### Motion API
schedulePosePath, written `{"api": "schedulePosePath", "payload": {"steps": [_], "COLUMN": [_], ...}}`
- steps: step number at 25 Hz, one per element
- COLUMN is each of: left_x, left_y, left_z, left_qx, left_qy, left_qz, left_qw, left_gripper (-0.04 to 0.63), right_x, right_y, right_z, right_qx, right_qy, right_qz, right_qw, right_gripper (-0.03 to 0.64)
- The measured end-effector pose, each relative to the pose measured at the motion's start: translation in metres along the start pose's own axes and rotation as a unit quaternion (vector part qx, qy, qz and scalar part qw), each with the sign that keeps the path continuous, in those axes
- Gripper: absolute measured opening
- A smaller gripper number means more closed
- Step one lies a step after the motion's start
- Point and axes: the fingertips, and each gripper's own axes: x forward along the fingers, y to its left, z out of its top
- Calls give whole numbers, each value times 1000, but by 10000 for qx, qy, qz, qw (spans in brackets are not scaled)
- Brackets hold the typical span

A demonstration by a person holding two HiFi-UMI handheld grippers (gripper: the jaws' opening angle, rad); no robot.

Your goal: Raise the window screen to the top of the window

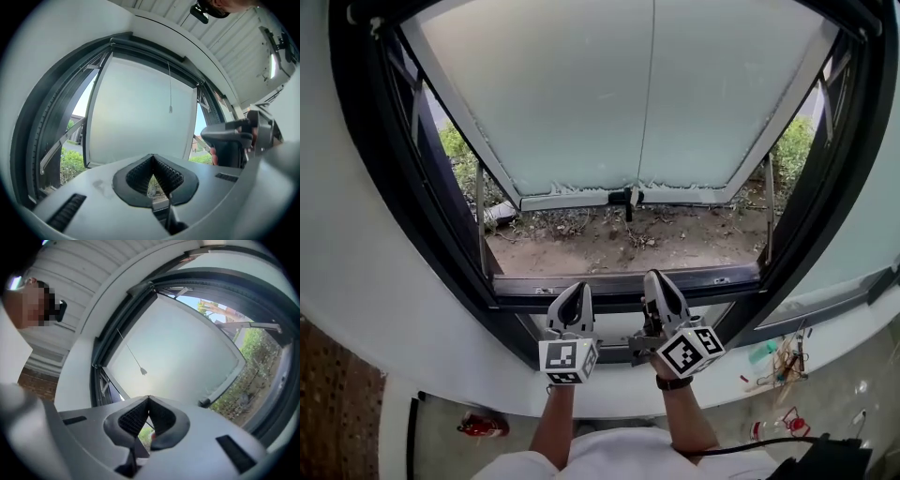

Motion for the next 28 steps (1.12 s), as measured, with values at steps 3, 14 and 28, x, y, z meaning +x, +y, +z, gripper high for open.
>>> {"api": "schedulePosePath", "payload": {"steps": [3, 14, 28], "left_x": [-5, -8, -5], "left_y": [4, -18, -34], "left_z": [-5, -13, -24], "left_qx": [-74, 6, 93], "left_qy": [68, 241, 438], "left_qz": [52, -173, -405], "left_qw": [9999, 9996, 9982], "left_gripper": [2, 2, 2], "right_x": [-5, -14, -21], "right_y": [-25, -24, -29], "right_z": [-35, -56, -56], "right_qx": [-404, -1834, -2151], "right_qy": [776, 1252, 1270], "right_qz": [-572, -830, -924], "right_qw": [9945, 9715, 9639], "right_gripper": [1, 0, 0]}}
